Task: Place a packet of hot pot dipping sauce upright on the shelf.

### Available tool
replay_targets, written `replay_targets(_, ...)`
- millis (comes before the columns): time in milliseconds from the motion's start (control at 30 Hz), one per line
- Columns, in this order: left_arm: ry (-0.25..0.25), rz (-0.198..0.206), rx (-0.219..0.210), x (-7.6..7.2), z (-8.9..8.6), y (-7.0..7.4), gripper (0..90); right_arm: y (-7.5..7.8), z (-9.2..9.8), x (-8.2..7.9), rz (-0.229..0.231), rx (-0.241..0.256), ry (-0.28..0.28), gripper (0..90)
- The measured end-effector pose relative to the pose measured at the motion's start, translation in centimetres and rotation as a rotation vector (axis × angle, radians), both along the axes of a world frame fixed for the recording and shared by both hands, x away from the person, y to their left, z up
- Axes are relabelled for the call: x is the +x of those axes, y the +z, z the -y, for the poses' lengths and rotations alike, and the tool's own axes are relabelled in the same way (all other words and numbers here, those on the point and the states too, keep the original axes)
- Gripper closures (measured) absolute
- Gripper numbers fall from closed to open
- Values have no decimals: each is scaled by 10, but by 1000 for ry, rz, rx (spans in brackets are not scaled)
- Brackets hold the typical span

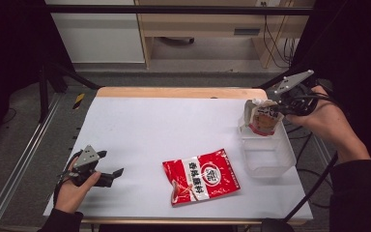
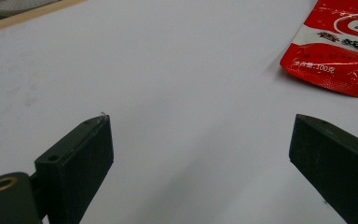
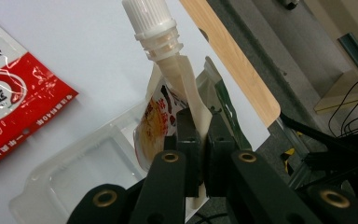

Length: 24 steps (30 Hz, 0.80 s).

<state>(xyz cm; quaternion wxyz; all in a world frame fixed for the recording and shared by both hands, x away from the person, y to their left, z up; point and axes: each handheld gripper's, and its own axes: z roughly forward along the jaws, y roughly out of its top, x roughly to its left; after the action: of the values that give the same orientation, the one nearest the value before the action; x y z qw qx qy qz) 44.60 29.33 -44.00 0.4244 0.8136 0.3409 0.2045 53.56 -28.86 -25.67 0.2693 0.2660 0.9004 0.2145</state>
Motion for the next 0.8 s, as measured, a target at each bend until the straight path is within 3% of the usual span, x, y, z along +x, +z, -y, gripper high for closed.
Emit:
replay_targets(300,1,-2,2,1,0,0,63,-22,5,16,-27,3,15,873)
replay_targets(800,2,-4,6,0,1,0,63,-37,-4,26,-65,7,50,871)
